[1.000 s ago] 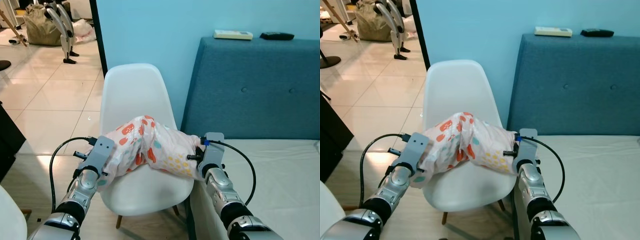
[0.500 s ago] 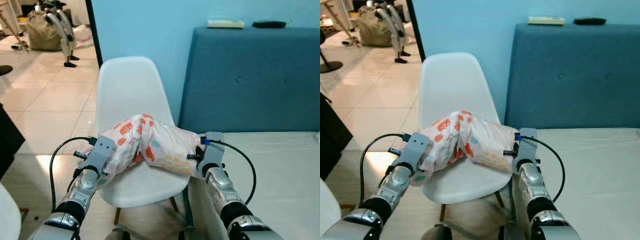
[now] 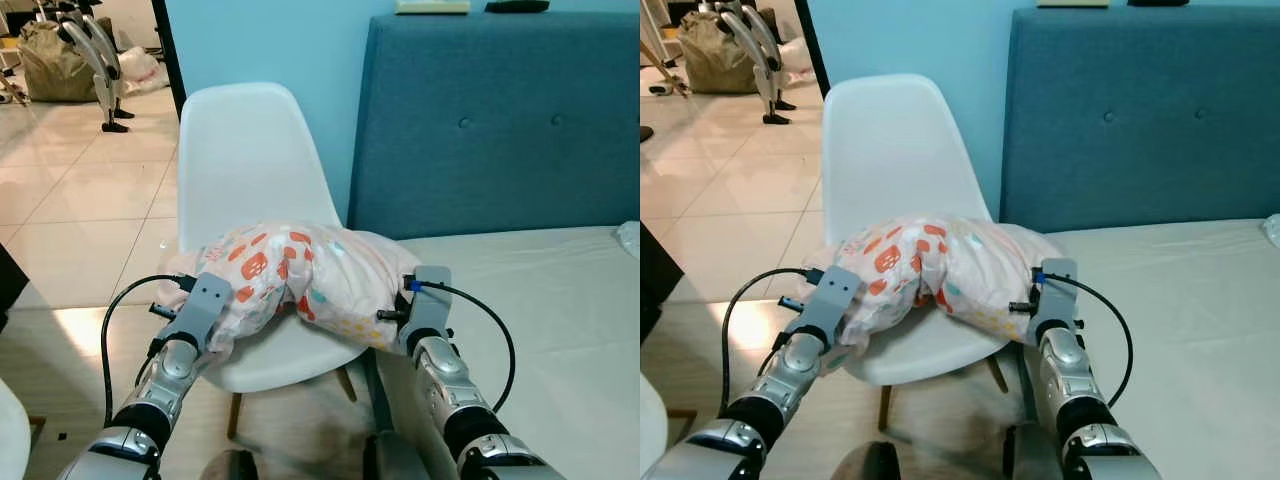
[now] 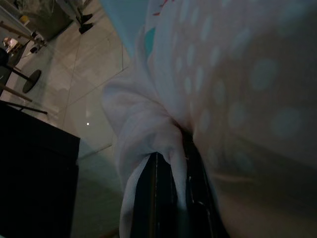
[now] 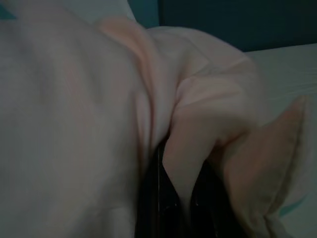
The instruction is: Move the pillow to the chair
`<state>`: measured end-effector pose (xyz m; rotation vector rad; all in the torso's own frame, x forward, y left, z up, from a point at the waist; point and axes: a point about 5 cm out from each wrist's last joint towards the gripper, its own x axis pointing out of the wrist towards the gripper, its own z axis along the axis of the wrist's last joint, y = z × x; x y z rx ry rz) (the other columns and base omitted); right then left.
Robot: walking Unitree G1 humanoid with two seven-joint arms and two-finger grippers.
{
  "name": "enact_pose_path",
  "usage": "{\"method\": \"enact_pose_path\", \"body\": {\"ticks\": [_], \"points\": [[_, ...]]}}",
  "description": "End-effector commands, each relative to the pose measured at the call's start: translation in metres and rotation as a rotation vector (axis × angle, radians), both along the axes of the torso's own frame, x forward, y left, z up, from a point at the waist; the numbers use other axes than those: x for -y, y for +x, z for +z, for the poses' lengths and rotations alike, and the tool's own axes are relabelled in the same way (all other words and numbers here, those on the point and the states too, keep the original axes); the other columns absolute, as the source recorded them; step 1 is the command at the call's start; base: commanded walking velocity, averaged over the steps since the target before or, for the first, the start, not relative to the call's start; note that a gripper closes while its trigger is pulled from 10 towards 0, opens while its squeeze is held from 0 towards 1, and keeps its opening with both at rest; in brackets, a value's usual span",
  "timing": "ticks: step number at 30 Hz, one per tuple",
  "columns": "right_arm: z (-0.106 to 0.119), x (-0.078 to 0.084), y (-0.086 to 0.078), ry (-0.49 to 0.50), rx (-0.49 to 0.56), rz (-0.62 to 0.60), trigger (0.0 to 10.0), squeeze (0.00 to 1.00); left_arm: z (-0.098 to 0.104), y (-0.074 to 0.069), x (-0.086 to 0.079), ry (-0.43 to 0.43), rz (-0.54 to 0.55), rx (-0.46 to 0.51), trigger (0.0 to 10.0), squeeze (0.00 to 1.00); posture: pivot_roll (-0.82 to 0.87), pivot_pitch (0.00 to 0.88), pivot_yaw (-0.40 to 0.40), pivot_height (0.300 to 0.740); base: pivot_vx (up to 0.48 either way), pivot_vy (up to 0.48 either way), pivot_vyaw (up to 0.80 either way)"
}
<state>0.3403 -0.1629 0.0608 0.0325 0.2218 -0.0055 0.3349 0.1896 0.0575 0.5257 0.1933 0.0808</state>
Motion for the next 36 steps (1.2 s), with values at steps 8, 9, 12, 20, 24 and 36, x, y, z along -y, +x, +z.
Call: {"method": "enact_pose_path", "body": {"ticks": [8, 9, 12, 20, 24, 36], "points": [[0.010, -0.003, 0.006, 0.011, 0.035, 0.028, 10.0, 0.00, 0.010, 0.005, -0.002, 0.020, -0.021, 0.037, 10.0, 0.00, -0.04, 0.104, 0.005, 0.622, 0.000, 0.000, 0.00], [0.023, 0.001, 0.013, 0.021, 0.090, 0.023, 10.0, 0.00, 0.016, 0.008, -0.004, 0.022, -0.012, 0.069, 10.0, 0.00, -0.04, 0.107, 0.007, 0.612, 0.000, 0.000, 0.00], [0.046, 0.005, 0.025, 0.020, 0.170, 0.021, 10.0, 0.00, 0.027, 0.012, -0.009, 0.031, 0.005, 0.117, 10.0, 0.00, -0.04, 0.113, 0.008, 0.597, 0.000, 0.000, 0.00], [0.079, 0.004, 0.043, -0.017, 0.247, 0.071, 10.0, 0.00, 0.056, 0.027, -0.032, 0.184, 0.045, 0.172, 10.0, 0.00, -0.03, 0.144, 0.010, 0.597, 0.000, 0.000, 0.00], [0.081, 0.005, 0.044, -0.013, 0.255, 0.077, 10.0, 0.00, 0.069, 0.026, -0.056, 0.284, 0.139, 0.215, 10.0, 0.00, -0.03, 0.158, 0.009, 0.597, 0.000, 0.000, 0.00], [0.001, -0.008, 0.008, -0.070, -0.050, 0.177, 10.0, 0.00, -0.004, -0.008, -0.041, 0.314, 0.004, -0.088, 10.0, 0.00, -0.04, 0.182, 0.003, 0.597, 0.000, 0.000, 0.00]]}}
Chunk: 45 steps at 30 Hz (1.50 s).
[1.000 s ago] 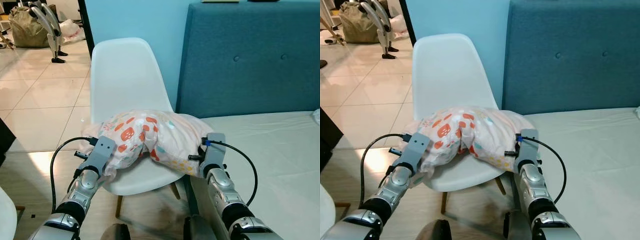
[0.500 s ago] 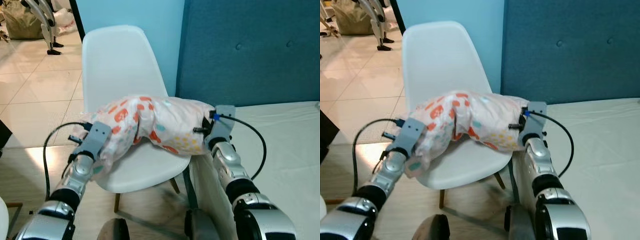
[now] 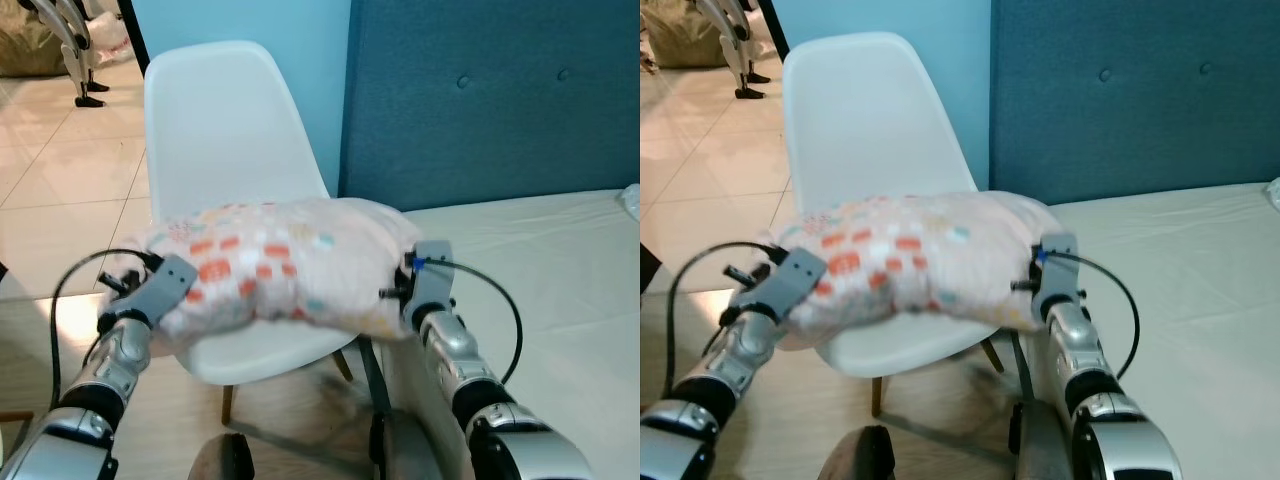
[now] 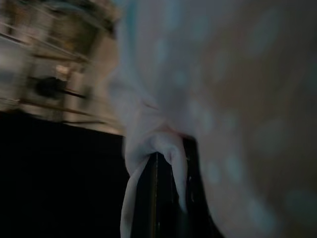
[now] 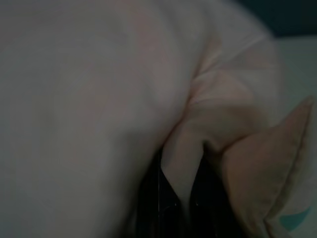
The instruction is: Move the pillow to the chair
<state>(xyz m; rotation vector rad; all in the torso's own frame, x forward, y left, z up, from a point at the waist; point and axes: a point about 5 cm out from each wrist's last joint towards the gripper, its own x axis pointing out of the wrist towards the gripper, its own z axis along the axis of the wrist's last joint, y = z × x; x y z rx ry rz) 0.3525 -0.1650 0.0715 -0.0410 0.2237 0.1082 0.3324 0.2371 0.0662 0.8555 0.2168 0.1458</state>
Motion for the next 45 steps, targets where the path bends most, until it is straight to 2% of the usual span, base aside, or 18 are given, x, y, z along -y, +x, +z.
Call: {"method": "enact_pose_path", "body": {"ticks": [1, 6, 10, 15, 23, 24, 25, 28, 34, 40, 41, 42, 44, 45], "points": [[-0.016, -0.012, -0.008, -0.015, -0.084, 0.057, 10.0, 0.00, -0.018, -0.008, 0.009, -0.021, -0.032, -0.092, 10.0, 0.00, -0.04, 0.184, 0.003, 0.597, 0.000, 0.000, 0.00], [-0.032, -0.010, -0.017, -0.045, -0.161, 0.044, 10.0, 0.00, -0.026, -0.011, 0.017, 0.012, -0.045, -0.137, 10.0, 0.00, -0.04, 0.183, 0.000, 0.597, 0.000, 0.000, 0.00], [-0.035, -0.008, -0.020, -0.041, -0.182, 0.027, 10.0, 0.00, -0.028, -0.011, 0.018, 0.030, -0.044, -0.148, 10.0, 0.00, -0.04, 0.176, -0.001, 0.597, 0.000, 0.000, 0.00], [-0.033, -0.003, -0.017, -0.068, -0.187, -0.004, 10.0, 0.00, -0.027, -0.011, 0.012, 0.062, -0.026, -0.156, 10.0, 0.00, -0.04, 0.168, -0.003, 0.572, 0.000, 0.000, 0.00], [-0.026, -0.004, -0.013, -0.055, -0.143, 0.000, 10.0, 0.00, -0.031, -0.015, 0.004, 0.061, 0.010, -0.187, 10.0, 0.00, -0.04, 0.167, -0.008, 0.572, 0.000, 0.000, 0.00], [-0.023, -0.004, -0.012, -0.005, -0.121, -0.002, 10.0, 0.00, -0.031, -0.015, 0.002, 0.022, 0.024, -0.183, 10.0, 0.75, -0.04, 0.167, -0.007, 0.572, 0.000, 0.000, 0.00], [-0.020, -0.003, -0.011, 0.030, -0.100, -0.012, 10.0, 1.00, -0.029, -0.014, 0.001, -0.026, 0.046, -0.167, 10.0, 1.00, -0.04, 0.165, -0.008, 0.572, 0.000, 0.000, 0.00], [-0.016, 0.002, -0.009, 0.042, -0.069, -0.039, 10.0, 1.00, -0.023, -0.012, -0.003, -0.075, 0.073, -0.131, 10.0, 1.00, -0.04, 0.164, -0.010, 0.572, 0.000, 0.000, 0.00], [-0.004, 0.015, -0.003, 0.018, -0.003, -0.082, 10.0, 1.00, -0.011, -0.008, -0.016, -0.086, 0.112, -0.077, 10.0, 1.00, -0.04, 0.150, -0.005, 0.572, 0.000, 0.000, 0.00], [0.000, 0.034, -0.005, 0.000, 0.021, -0.151, 10.0, 1.00, -0.011, -0.015, -0.035, -0.084, 0.174, -0.076, 10.0, 1.00, -0.04, 0.133, -0.001, 0.572, 0.000, 0.000, 0.00], [-0.001, 0.043, -0.007, -0.048, 0.009, -0.198, 10.0, 1.00, -0.012, -0.020, -0.043, -0.087, 0.203, -0.078, 10.0, 1.00, -0.04, 0.128, 0.001, 0.572, 0.000, 0.000, 0.00], [-0.001, 0.043, -0.007, -0.048, 0.009, -0.198, 10.0, 1.00, -0.012, -0.020, -0.043, -0.087, 0.203, -0.078, 10.0, 1.00, -0.04, 0.128, 0.001, 0.572, 0.000, 0.000, 0.00], [-0.002, 0.064, -0.012, -0.218, 0.000, -0.310, 10.0, 1.00, -0.014, -0.029, -0.058, -0.090, 0.260, -0.070, 10.0, 1.00, -0.04, 0.122, 0.003, 0.572, 0.000, 0.000, 0.00], [0.001, 0.074, -0.014, -0.272, 0.022, -0.371, 10.0, 1.00, -0.014, -0.033, -0.065, -0.083, 0.292, -0.056, 10.0, 1.00, -0.04, 0.120, 0.004, 0.572, 0.000, 0.000, 0.00]]}}
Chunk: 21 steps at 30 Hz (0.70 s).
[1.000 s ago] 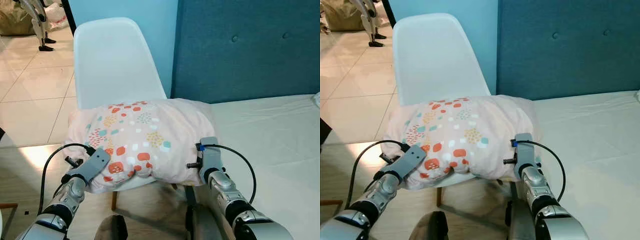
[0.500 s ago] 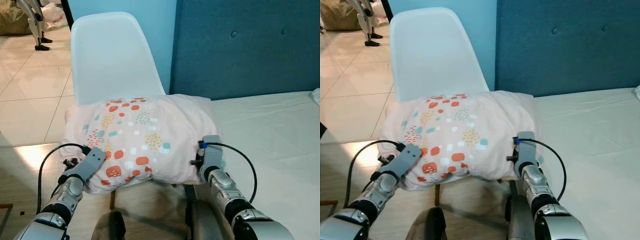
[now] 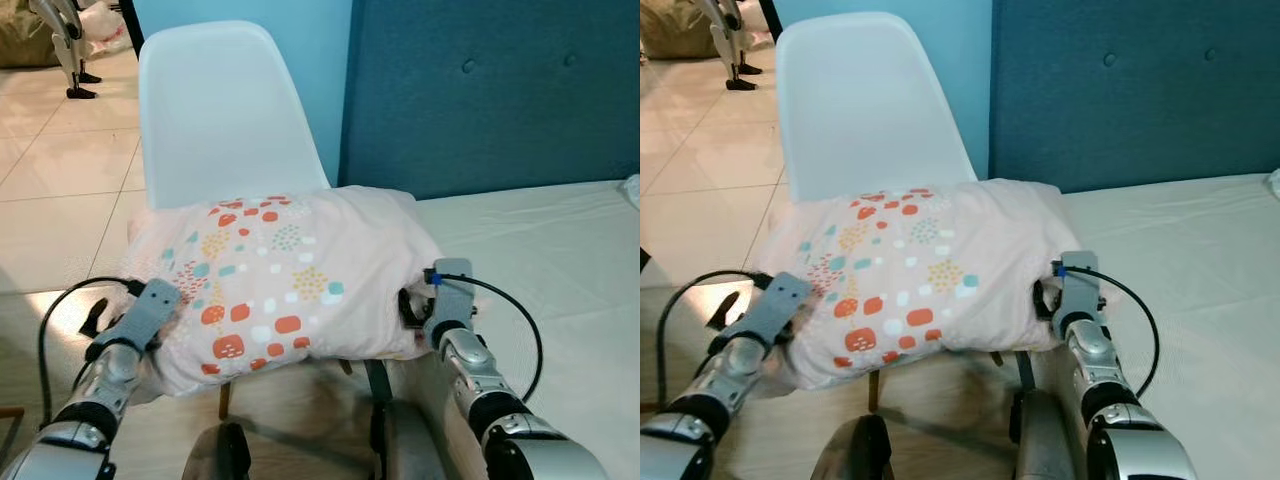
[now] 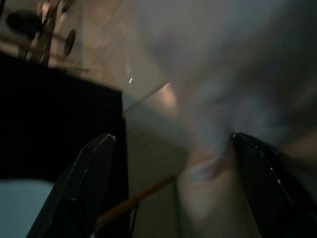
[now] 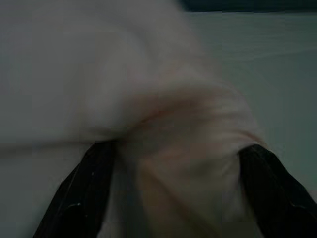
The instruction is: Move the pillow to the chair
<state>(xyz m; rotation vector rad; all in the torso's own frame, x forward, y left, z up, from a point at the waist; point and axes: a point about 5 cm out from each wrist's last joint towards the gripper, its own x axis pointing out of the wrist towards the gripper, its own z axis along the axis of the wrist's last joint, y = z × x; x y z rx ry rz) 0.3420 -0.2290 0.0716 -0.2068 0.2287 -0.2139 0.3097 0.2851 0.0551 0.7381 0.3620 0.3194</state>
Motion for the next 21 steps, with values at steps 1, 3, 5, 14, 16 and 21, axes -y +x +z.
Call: {"method": "enact_pose_path", "body": {"ticks": [1, 3, 5, 14, 16, 21], "points": [[0.006, 0.020, -0.005, -0.110, 0.038, -0.123, 10.0, 0.00, -0.001, -0.015, -0.025, 0.013, 0.121, 0.012, 10.0, 1.00, -0.03, 0.117, 0.003, 0.572, 0.000, 0.000, 0.00], [0.009, 0.025, -0.006, -0.127, 0.059, -0.154, 10.0, 0.00, 0.000, -0.018, -0.031, 0.011, 0.155, 0.029, 10.0, 1.00, -0.03, 0.115, 0.002, 0.572, 0.000, 0.000, 0.00], [0.018, 0.031, -0.007, -0.183, 0.123, -0.203, 10.0, 0.00, 0.006, -0.023, -0.042, 0.011, 0.238, 0.100, 10.0, 0.34, -0.03, 0.108, -0.001, 0.572, 0.000, 0.000, 0.00], [0.038, -0.015, 0.004, 0.094, 0.303, 0.002, 10.0, 0.00, 0.032, 0.007, -0.011, -0.518, 0.295, 0.391, 10.0, 0.00, -0.03, 0.073, -0.010, 0.572, 0.000, 0.000, 0.00], [0.036, -0.026, 0.006, 0.137, 0.284, 0.049, 10.0, 0.00, 0.033, 0.016, 0.006, -0.592, 0.227, 0.369, 10.0, 0.00, -0.03, 0.064, -0.005, 0.572, 0.000, 0.000, 0.00], [0.034, -0.069, 0.006, 0.152, 0.265, 0.227, 10.0, 0.00, 0.040, 0.033, 0.070, -0.605, -0.074, 0.287, 10.0, 0.00, -0.03, 0.051, 0.000, 0.572, 0.000, 0.000, 0.00]]}}
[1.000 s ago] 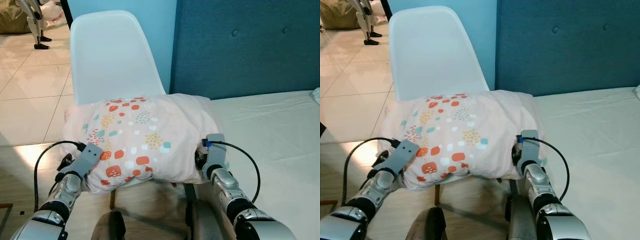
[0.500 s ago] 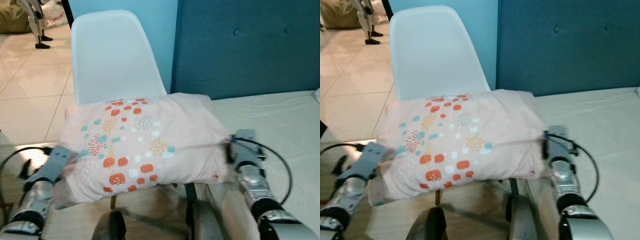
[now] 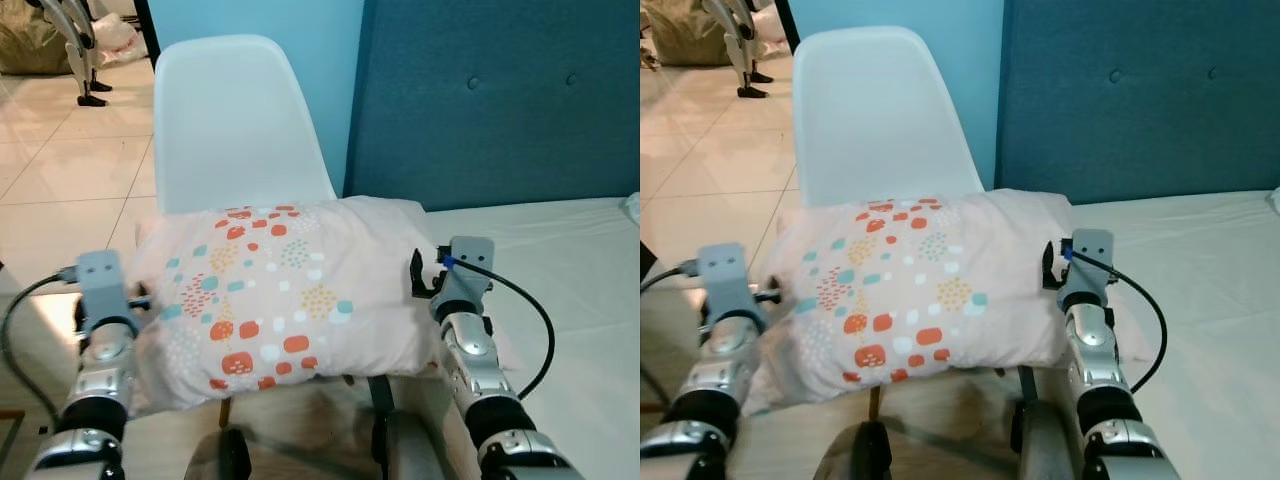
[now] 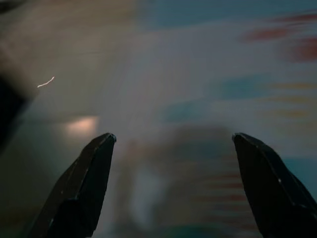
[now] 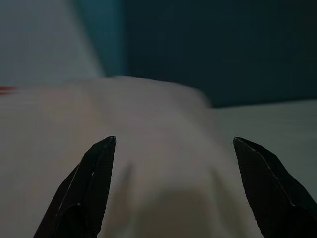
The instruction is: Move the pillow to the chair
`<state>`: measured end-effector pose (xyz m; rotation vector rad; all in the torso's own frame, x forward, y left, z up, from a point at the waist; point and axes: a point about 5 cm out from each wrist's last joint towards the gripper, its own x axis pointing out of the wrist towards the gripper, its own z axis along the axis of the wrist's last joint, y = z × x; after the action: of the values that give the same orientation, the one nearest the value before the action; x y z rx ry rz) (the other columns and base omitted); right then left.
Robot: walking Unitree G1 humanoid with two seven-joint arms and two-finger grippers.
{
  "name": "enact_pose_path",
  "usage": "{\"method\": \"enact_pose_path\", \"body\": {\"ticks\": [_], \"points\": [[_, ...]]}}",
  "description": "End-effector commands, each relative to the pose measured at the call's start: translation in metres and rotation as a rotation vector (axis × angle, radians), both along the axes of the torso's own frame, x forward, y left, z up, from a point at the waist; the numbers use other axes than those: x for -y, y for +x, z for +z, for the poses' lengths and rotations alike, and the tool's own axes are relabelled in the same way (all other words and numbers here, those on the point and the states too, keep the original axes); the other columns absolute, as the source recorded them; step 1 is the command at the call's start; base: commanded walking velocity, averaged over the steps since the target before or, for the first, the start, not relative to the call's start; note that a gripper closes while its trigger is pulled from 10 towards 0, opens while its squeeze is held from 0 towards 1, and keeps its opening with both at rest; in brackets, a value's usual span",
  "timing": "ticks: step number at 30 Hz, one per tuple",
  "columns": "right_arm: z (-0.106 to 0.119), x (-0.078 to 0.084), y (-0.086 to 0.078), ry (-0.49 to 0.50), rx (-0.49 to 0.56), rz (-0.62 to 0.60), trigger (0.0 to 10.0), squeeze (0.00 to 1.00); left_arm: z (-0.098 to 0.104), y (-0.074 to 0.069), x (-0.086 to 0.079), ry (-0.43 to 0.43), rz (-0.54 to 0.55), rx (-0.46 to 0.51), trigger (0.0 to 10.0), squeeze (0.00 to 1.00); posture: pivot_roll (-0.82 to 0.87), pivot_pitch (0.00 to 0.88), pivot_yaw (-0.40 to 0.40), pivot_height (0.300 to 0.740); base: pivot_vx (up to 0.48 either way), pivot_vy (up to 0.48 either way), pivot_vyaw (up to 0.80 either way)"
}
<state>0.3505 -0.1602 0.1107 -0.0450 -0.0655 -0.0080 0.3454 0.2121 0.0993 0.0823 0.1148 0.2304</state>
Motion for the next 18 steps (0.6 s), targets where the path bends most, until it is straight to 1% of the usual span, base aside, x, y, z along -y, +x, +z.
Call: {"method": "enact_pose_path", "body": {"ticks": [1, 2, 3, 4, 7, 10, 11, 13, 15, 16, 17, 18], "points": [[-0.007, -0.009, -0.004, -0.011, -0.025, 0.046, 10.0, 0.00, -0.004, -0.002, 0.009, 0.016, -0.047, -0.012, 10.0, 0.00, -0.03, 0.050, 0.000, 0.572, 0.000, 0.000, 0.00], [-0.008, -0.013, -0.005, -0.010, -0.028, 0.063, 10.0, 0.00, -0.004, -0.003, 0.015, 0.002, -0.060, 0.000, 10.0, 0.00, -0.03, 0.049, 0.000, 0.572, 0.000, 0.000, 0.00], [-0.008, -0.013, -0.005, -0.010, -0.028, 0.063, 10.0, 0.00, -0.004, -0.003, 0.015, 0.002, -0.060, 0.000, 10.0, 0.00, -0.03, 0.049, 0.000, 0.572, 0.000, 0.000, 0.00], [-0.009, -0.016, -0.006, -0.001, -0.033, 0.066, 10.0, 0.00, -0.002, -0.003, 0.022, -0.017, -0.079, 0.023, 10.0, 0.00, -0.03, 0.047, 0.001, 0.572, 0.000, 0.000, 0.00], [-0.015, -0.021, -0.010, 0.040, -0.052, 0.086, 10.0, 0.00, 0.006, -0.002, 0.036, -0.012, -0.132, 0.066, 10.0, 0.00, -0.02, 0.043, 0.001, 0.572, 0.000, 0.000, 0.00], [-0.016, -0.023, -0.012, 0.056, -0.060, 0.104, 10.0, 0.00, 0.009, -0.002, 0.039, 0.000, -0.148, 0.076, 10.0, 0.00, -0.02, 0.044, 0.000, 0.572, 0.000, 0.000, 0.00], [-0.020, -0.029, -0.015, 0.076, -0.075, 0.149, 10.0, 0.00, 0.010, -0.002, 0.047, 0.045, -0.189, 0.065, 10.0, 0.00, -0.02, 0.042, 0.001, 0.572, 0.000, 0.000, 0.00], [-0.021, -0.033, -0.016, 0.085, -0.081, 0.172, 10.0, 0.00, 0.009, -0.002, 0.050, 0.083, -0.208, 0.055, 10.0, 0.00, -0.02, 0.042, 0.001, 0.572, 0.000, 0.000, 0.00], [-0.028, -0.041, -0.017, 0.095, -0.131, 0.229, 10.0, 0.00, -0.006, -0.001, 0.053, 0.099, -0.227, -0.029, 10.0, 0.00, -0.01, 0.039, 0.000, 0.572, 0.000, 0.000, 0.00], [-0.031, -0.044, -0.017, 0.097, -0.152, 0.251, 10.0, 0.00, -0.012, -0.001, 0.054, 0.102, -0.230, -0.055, 10.0, 0.00, -0.01, 0.038, 0.001, 0.572, 0.000, 0.000, 0.00], [-0.031, -0.044, -0.017, 0.097, -0.152, 0.251, 10.0, 0.00, -0.012, -0.001, 0.054, 0.102, -0.230, -0.055, 10.0, 0.00, -0.01, 0.038, 0.001, 0.572, 0.000, 0.000, 0.00], [-0.035, -0.047, -0.018, 0.092, -0.180, 0.278, 10.0, 0.00, -0.017, -0.001, 0.053, 0.100, -0.229, -0.080, 10.0, 0.00, -0.03, 0.042, 0.007, 0.572, 0.000, 0.000, 0.00]]}}
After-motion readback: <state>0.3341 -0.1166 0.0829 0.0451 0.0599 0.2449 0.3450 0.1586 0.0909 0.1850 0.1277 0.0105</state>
